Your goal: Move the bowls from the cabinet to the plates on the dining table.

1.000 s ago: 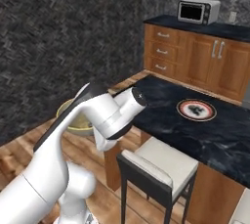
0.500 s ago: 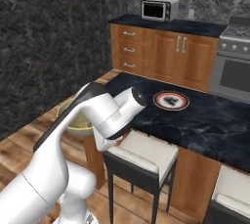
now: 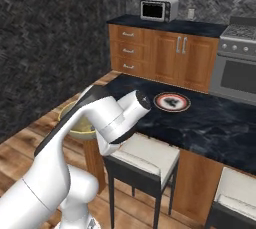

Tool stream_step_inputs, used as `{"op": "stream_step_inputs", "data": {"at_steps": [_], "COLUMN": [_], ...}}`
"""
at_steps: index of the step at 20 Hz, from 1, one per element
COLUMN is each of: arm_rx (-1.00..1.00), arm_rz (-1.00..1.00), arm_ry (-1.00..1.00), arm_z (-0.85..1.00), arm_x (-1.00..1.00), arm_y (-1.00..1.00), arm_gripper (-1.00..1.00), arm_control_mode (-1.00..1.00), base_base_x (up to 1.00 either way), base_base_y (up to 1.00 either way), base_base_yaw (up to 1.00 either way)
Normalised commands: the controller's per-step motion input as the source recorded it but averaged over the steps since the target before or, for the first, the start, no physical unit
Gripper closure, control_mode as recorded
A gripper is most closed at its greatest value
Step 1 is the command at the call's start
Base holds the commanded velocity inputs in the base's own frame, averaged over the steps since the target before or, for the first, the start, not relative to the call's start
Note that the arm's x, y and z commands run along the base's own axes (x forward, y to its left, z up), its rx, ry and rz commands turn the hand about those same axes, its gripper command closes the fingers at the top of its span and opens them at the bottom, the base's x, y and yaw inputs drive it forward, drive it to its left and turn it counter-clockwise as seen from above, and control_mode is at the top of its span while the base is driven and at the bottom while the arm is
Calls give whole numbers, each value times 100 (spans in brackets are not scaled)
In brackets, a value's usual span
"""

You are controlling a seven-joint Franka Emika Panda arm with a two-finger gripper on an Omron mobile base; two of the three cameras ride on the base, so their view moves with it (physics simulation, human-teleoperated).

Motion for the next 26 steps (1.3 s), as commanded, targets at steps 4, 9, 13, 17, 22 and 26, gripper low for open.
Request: {"op": "stream_step_inputs", "data": {"at_steps": [4, 9, 13, 17, 22, 26], "arm_rx": [0, 0, 0, 0, 0, 0], "arm_rz": [0, 0, 0, 0, 0, 0], "arm_ry": [0, 0, 0, 0, 0, 0], "arm_z": [0, 0, 0, 0, 0, 0], "arm_x": [0, 0, 0, 0, 0, 0], "arm_y": [0, 0, 0, 0, 0, 0], "arm_gripper": [100, 100, 100, 100, 100, 100], "arm_control_mode": [100, 100, 100, 100, 100, 100], "base_base_x": [5, 12, 25, 32, 12, 3], "base_base_y": [-37, -47, -46, -41, -22, -4], "base_base_yaw": [-1, -2, -4, -5, -4, -1]}}
